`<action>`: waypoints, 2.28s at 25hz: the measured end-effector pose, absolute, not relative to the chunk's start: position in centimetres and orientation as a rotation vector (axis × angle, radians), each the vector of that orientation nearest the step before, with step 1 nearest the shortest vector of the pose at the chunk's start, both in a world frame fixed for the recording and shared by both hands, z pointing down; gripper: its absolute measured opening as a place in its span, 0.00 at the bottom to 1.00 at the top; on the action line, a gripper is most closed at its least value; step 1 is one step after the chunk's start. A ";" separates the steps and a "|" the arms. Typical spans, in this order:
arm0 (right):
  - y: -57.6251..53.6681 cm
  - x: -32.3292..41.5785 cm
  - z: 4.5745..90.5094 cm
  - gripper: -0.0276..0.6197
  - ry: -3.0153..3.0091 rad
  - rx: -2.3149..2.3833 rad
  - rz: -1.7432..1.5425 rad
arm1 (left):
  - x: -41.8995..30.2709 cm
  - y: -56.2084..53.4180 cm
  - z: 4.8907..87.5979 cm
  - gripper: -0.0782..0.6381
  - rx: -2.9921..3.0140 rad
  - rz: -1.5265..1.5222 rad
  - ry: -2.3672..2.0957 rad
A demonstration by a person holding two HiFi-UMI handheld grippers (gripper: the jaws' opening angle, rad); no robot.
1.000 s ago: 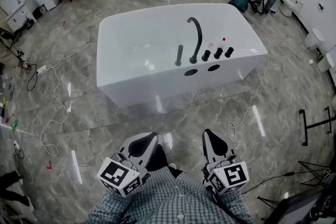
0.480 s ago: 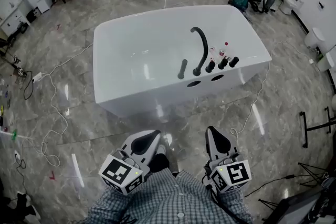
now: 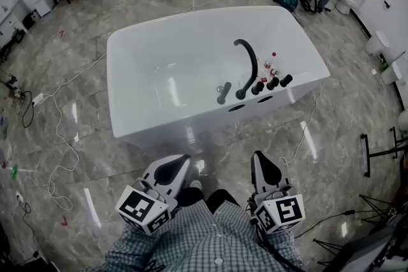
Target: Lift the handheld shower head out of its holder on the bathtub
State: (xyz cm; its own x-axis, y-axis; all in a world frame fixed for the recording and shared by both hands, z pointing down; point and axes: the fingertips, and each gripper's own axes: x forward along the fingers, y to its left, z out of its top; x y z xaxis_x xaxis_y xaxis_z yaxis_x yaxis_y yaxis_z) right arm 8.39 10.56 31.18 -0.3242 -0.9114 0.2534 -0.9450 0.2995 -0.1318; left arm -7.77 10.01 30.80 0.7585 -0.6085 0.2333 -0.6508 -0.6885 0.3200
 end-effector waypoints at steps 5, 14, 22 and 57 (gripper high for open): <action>9.3 8.5 31.5 0.07 -2.415 1.739 0.404 | -8.1 9.1 31.3 0.12 2.554 0.168 -0.966; 4.9 10.1 32.8 0.07 -2.441 1.698 0.426 | -7.2 5.7 31.7 0.12 2.534 0.175 -1.028; -0.1 12.6 32.0 0.07 -2.482 1.617 0.414 | -4.6 1.5 30.6 0.12 2.502 0.148 -1.112; -6.2 10.7 41.7 0.07 -2.497 1.336 0.546 | -3.9 -4.5 37.8 0.12 2.375 0.253 -1.126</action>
State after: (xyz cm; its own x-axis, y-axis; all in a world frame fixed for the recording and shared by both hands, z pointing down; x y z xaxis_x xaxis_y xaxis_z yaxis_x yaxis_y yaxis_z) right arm 10.73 -6.17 41.74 -0.5450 -0.7406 0.3931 -0.8371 0.5075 -0.2044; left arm -3.92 -4.46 37.77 0.6416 -0.6735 0.3670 -0.7658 -0.5357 0.3557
